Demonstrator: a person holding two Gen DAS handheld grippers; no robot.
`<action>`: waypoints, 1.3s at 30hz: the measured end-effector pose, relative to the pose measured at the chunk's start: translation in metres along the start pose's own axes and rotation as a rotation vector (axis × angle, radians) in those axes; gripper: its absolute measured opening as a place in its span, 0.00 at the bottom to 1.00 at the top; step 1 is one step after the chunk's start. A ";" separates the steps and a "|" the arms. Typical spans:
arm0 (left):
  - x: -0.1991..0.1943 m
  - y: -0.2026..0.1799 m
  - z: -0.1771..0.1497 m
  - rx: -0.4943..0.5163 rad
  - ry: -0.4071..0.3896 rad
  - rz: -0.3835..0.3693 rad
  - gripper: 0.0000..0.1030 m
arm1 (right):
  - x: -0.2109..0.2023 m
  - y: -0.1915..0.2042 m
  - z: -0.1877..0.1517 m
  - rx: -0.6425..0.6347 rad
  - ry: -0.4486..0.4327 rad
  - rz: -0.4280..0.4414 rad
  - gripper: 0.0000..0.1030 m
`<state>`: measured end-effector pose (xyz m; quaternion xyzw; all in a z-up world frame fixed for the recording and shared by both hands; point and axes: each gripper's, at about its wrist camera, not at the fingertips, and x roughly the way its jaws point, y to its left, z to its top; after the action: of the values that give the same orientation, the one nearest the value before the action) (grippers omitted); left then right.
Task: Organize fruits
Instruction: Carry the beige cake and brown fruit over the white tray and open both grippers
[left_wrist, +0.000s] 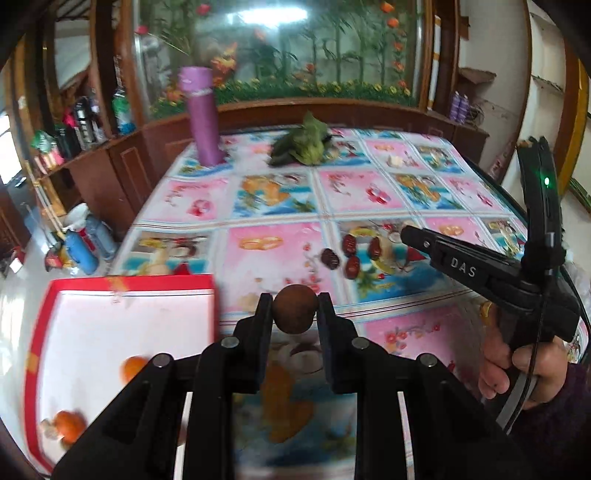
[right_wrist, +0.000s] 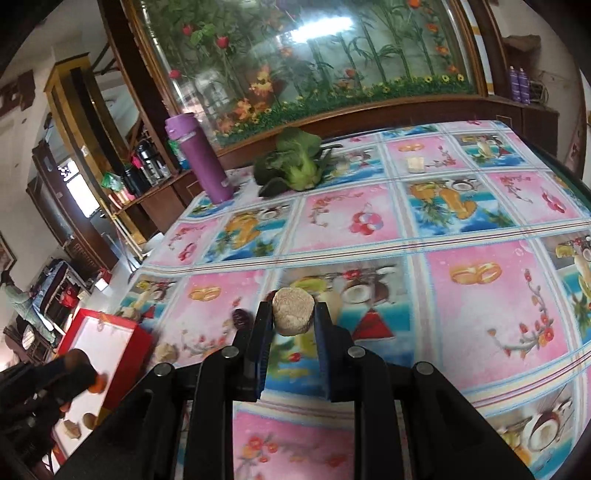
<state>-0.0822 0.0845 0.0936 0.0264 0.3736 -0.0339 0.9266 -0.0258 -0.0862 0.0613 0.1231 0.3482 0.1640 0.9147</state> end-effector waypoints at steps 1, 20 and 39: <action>-0.007 0.006 -0.002 -0.005 -0.011 0.022 0.25 | -0.002 0.010 -0.003 -0.020 -0.001 0.004 0.21; -0.065 0.109 -0.048 -0.123 -0.104 0.274 0.25 | -0.018 0.196 -0.056 -0.281 0.053 0.232 0.21; -0.059 0.176 -0.109 -0.218 0.020 0.339 0.25 | -0.005 0.225 -0.124 -0.387 0.228 0.265 0.21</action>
<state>-0.1853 0.2701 0.0605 -0.0114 0.3744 0.1635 0.9127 -0.1617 0.1317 0.0509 -0.0287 0.3922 0.3587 0.8466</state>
